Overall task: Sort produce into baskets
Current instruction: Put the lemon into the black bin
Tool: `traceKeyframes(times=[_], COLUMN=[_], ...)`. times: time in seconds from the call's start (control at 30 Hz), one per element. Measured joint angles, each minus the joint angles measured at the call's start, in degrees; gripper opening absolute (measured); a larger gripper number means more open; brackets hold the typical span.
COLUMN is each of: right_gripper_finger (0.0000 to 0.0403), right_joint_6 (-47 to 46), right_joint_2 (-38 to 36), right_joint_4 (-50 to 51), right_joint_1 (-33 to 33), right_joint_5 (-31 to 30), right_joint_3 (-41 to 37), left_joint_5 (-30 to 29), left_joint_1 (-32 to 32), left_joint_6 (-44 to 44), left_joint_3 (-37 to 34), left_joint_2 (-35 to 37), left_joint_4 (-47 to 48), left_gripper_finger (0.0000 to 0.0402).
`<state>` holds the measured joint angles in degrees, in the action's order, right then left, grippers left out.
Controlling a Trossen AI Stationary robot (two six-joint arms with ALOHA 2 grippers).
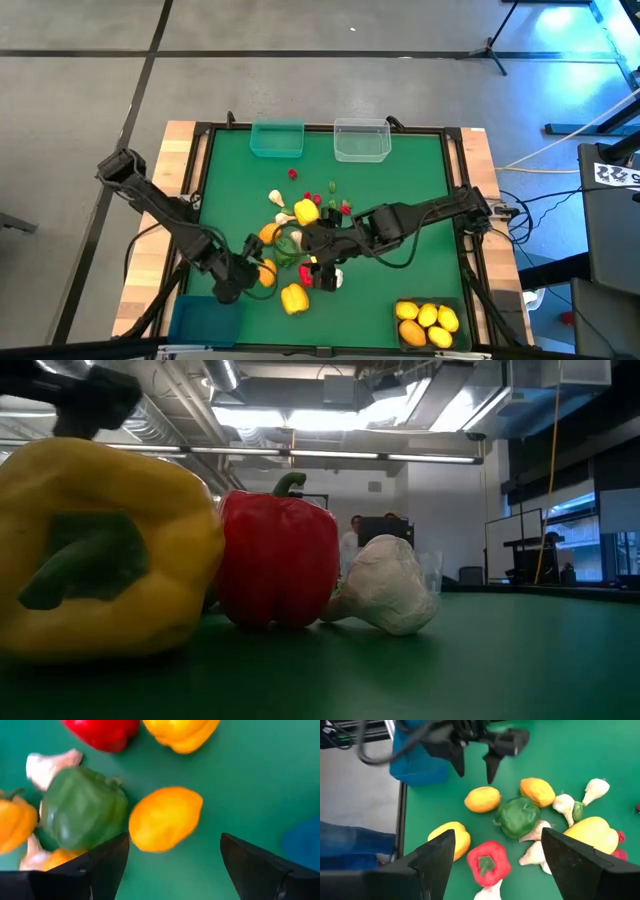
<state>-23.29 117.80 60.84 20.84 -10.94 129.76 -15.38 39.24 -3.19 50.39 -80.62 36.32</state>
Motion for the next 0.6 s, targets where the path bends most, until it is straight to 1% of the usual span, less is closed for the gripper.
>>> traceKeyframes(times=[0.17, 0.3, 0.4, 0.53, 0.6], right_gripper_finger=[0.0289, 0.0289, 0.0289, 0.0289, 0.0289], right_joint_6=[0.02, -0.45, -1.85, -3.81, -4.72], right_joint_2=[0.00, -0.02, -0.02, -0.02, -0.02], right_joint_4=[2.45, 4.18, 5.66, 7.16, 7.26], right_joint_1=[1.39, 2.80, 3.73, 4.38, 4.42], right_joint_5=[-0.39, -0.42, -0.45, -0.78, -1.11], right_joint_3=[2.34, 2.36, 2.36, 2.36, 2.36], left_joint_5=[2.41, 8.64, 11.51, 12.03, 13.60], left_joint_1=[-4.23, -7.92, -9.86, -11.04, -11.25], left_joint_6=[8.81, 14.67, 17.98, 22.31, 23.70], left_joint_3=[0.01, 0.02, 0.02, 0.02, 0.02], left_joint_2=[-1.07, -1.07, -1.07, -1.07, -1.31], left_joint_4=[-2.49, -3.12, -3.05, -3.20, -3.87], left_gripper_finger=[0.0308, 0.0308, 0.0308, 0.0308, 0.0308])
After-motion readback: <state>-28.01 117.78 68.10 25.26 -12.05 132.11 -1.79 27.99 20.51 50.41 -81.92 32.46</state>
